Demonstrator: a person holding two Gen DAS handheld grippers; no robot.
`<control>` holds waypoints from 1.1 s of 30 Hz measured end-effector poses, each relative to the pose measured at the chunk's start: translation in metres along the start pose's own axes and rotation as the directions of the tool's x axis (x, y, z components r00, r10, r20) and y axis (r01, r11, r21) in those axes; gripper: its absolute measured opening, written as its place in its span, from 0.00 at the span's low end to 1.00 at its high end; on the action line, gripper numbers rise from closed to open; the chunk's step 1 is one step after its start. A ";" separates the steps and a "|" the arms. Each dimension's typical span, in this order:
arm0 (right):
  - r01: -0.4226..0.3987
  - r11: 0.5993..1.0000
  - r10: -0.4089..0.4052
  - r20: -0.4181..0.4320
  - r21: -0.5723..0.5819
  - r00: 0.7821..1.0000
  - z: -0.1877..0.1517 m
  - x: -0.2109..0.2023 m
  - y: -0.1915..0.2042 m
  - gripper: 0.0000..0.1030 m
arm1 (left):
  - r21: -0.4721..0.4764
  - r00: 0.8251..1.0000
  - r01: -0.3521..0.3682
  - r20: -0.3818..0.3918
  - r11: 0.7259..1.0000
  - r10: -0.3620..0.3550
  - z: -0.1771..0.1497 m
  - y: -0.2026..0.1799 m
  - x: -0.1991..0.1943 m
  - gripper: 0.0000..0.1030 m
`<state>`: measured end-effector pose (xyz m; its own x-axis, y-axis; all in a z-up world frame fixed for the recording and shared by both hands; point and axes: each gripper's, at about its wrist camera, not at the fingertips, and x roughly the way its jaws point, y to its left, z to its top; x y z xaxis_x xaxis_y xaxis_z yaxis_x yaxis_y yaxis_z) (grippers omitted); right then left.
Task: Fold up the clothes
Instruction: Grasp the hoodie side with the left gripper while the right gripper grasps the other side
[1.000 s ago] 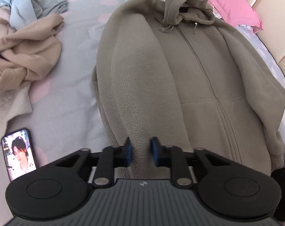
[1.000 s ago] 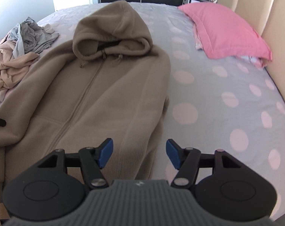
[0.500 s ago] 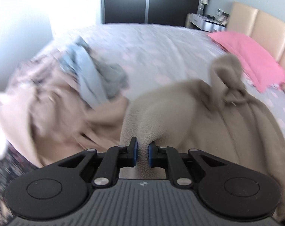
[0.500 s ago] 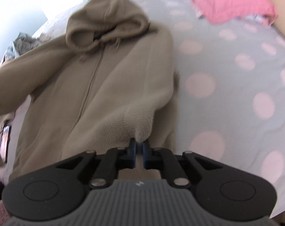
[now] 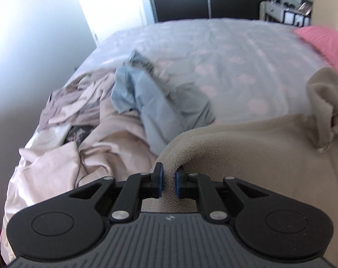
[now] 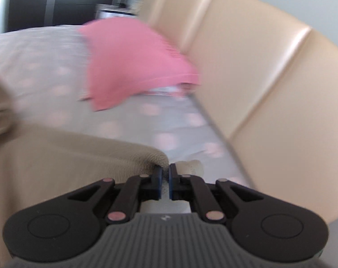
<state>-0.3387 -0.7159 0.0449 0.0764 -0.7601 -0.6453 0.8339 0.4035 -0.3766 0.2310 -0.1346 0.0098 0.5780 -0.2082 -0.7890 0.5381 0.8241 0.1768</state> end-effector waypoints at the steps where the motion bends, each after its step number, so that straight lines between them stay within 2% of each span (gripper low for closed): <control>1: 0.040 0.999 -0.040 -0.011 0.003 0.999 0.004 0.017 -0.001 0.05 | -0.008 1.000 -0.012 -0.019 1.000 0.012 -0.001 0.003 0.014 0.09; 5: 0.152 0.988 -0.151 -0.054 0.027 0.987 0.008 0.076 -0.001 0.05 | -0.039 0.996 -0.051 -0.070 0.998 0.049 -0.010 0.010 0.058 0.09; 9: 0.186 0.982 -0.184 -0.094 0.015 0.978 -0.001 0.113 0.014 0.07 | -0.009 0.997 -0.066 -0.052 0.998 0.066 -0.017 0.006 0.071 0.14; 10: 0.179 0.984 -0.177 -0.100 0.005 0.979 -0.004 0.116 0.019 0.12 | 0.008 0.997 -0.069 -0.043 0.998 0.070 -0.018 0.004 0.071 0.15; 11: 0.169 0.986 -0.168 -0.104 -0.003 0.980 -0.007 0.118 0.023 0.15 | 0.024 0.997 -0.073 -0.035 0.997 0.074 -0.020 0.002 0.071 0.22; 13: 0.152 0.988 -0.152 -0.083 -0.007 0.985 -0.013 0.115 0.026 0.41 | 0.040 0.998 -0.066 -0.014 0.997 0.067 -0.022 -0.002 0.064 0.36; 14: 0.140 0.990 -0.139 -0.074 0.000 0.987 -0.015 0.112 0.027 0.43 | 0.044 0.998 -0.064 0.000 0.997 0.064 -0.023 -0.003 0.059 0.49; 15: 0.119 0.993 -0.118 -0.067 0.008 0.991 -0.017 0.108 0.027 0.43 | 0.049 0.998 -0.063 0.020 0.997 0.062 -0.026 -0.005 0.053 0.53; 19: 0.021 1.000 -0.021 -0.027 0.015 0.999 -0.027 0.079 0.030 0.44 | 0.082 0.997 -0.028 0.073 0.996 0.022 -0.039 -0.019 0.021 0.54; 24: -0.136 0.991 0.136 0.004 -0.019 0.991 -0.049 0.019 0.041 0.45 | 0.101 0.984 0.120 0.123 0.988 -0.132 -0.063 -0.044 -0.030 0.57; 28: -0.280 0.958 0.281 0.016 -0.057 0.960 -0.073 -0.030 0.053 0.46 | 0.123 0.967 0.198 0.134 0.972 -0.214 -0.085 -0.069 -0.067 0.57; 31: -0.392 0.914 0.395 0.002 -0.104 0.919 -0.100 -0.061 0.062 0.49 | 0.111 0.950 0.264 0.141 0.958 -0.278 -0.101 -0.081 -0.090 0.59; 33: -0.444 0.885 0.445 -0.022 -0.138 0.895 -0.119 -0.078 0.068 0.49 | 0.119 0.945 0.287 0.129 0.950 -0.301 -0.113 -0.091 -0.100 0.59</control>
<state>-0.3531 -0.5684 -0.0098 0.4277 -0.4894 -0.7599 0.6289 0.7650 -0.1387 0.0550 -0.1288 0.0059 0.4628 -0.5129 -0.7230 0.7506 0.6606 0.0119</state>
